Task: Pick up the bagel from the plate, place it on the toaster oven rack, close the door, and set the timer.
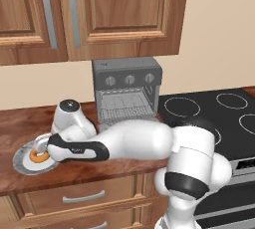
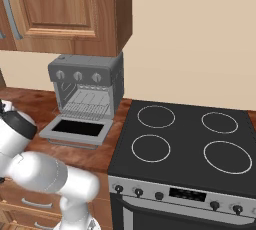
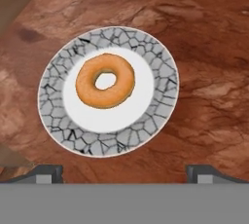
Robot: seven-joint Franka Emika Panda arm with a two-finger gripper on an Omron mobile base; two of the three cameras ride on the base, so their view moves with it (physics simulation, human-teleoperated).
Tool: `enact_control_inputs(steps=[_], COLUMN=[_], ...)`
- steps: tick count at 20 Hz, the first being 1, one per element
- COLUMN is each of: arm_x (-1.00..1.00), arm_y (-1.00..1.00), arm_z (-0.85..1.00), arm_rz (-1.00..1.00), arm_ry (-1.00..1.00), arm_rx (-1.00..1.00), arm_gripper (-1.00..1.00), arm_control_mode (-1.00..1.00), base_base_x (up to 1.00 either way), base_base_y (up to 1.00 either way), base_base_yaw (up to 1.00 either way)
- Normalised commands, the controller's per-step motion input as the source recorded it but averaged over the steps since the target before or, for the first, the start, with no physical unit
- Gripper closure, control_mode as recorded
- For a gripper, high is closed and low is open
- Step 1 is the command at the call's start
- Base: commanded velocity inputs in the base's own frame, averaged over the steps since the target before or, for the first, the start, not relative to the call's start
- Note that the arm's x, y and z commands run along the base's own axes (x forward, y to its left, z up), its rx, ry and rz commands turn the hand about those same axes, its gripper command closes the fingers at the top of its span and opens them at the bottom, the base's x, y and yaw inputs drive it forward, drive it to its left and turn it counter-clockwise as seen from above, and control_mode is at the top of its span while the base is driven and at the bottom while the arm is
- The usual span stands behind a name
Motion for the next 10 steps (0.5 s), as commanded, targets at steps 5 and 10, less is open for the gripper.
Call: enact_control_inputs(steps=[5,10], arm_x=[0.19,0.23], arm_y=[0.10,0.04], arm_z=[-0.06,-0.17], arm_rz=[-0.06,-0.06], arm_ry=[0.00,0.00], arm_rx=[0.00,0.00], arm_gripper=[-1.00,-1.00], arm_control_mode=[-1.00,-1.00], base_base_x=[0.00,0.00], base_base_y=[0.00,0.00], base_base_yaw=[0.00,0.00])
